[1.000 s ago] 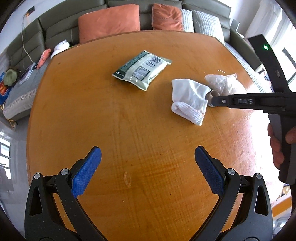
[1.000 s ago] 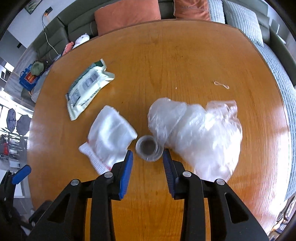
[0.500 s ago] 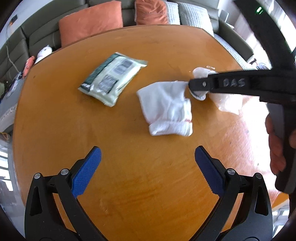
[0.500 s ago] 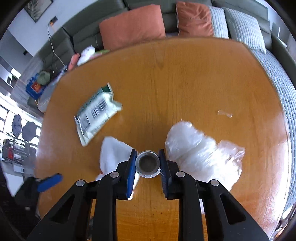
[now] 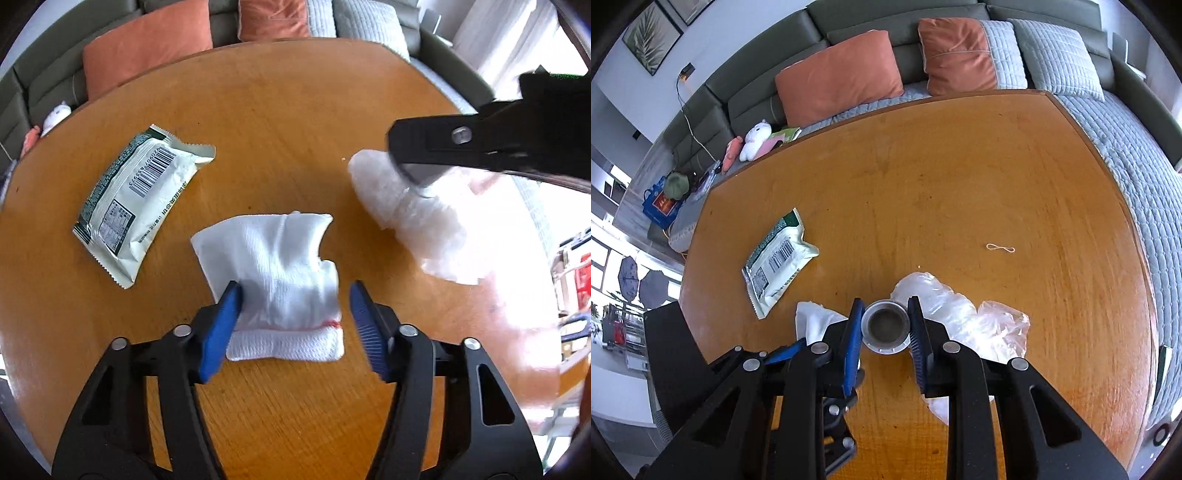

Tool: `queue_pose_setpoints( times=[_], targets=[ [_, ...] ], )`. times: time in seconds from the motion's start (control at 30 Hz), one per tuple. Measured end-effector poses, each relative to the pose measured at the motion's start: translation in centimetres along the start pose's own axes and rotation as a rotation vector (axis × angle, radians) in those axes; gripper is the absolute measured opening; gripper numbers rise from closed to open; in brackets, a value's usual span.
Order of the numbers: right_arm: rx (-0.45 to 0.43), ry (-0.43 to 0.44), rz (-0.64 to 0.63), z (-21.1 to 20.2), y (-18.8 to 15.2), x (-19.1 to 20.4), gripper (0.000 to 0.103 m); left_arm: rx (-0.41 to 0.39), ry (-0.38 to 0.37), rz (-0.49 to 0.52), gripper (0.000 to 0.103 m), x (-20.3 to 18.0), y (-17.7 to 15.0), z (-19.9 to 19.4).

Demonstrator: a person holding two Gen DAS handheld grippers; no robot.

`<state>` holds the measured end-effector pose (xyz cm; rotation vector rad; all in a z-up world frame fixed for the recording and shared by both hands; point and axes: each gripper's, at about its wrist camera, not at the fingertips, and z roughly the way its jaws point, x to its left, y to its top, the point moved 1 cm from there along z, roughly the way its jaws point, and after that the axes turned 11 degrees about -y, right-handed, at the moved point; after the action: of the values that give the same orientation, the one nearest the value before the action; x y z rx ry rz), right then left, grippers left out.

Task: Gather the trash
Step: 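Grasp the white cloth with the left tool while the right tool grasps the small clear cup, then carry the cloth and cup over the black bin and open both tools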

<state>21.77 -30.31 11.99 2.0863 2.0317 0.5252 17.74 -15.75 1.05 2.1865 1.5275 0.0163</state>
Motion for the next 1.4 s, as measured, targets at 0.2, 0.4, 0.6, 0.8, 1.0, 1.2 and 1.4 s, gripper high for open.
queue_pose_setpoints(
  times=[0.2,0.4,0.6,0.8,1.0,1.2,1.4],
  targets=[
    [-0.006,-0.013,0.000,-0.4,-0.2,0.8,0.025,-0.018,0.026,0.044,0.036,0.2,0.1,0.2],
    [-0.017,-0.021,-0.008,-1.6,-0.8,2.0,0.025,-0.032,-0.032,0.015,0.019,2.0,-0.7,-1.2],
    [-0.024,-0.014,-0.039,-3.1,-2.2,5.0,0.025,-0.077,-0.042,-0.003,0.019,3.4,-3.5,-4.5],
    [-0.026,0.007,-0.093,-3.9,-3.4,9.7,0.025,-0.129,-0.033,-0.057,0.019,6.3,-5.8,-8.2],
    [-0.021,0.047,-0.171,-4.2,-5.1,16.4,0.025,-0.183,0.004,-0.134,0.019,11.4,-9.9,-13.0],
    [0.001,0.102,-0.269,-4.0,-7.5,24.4,0.025,-0.225,0.044,-0.233,0.019,16.8,-15.0,-16.6],
    [0.038,0.166,-0.391,-3.5,-10.5,33.4,0.025,-0.264,0.105,-0.352,0.019,22.4,-20.7,-20.3]
  ],
)
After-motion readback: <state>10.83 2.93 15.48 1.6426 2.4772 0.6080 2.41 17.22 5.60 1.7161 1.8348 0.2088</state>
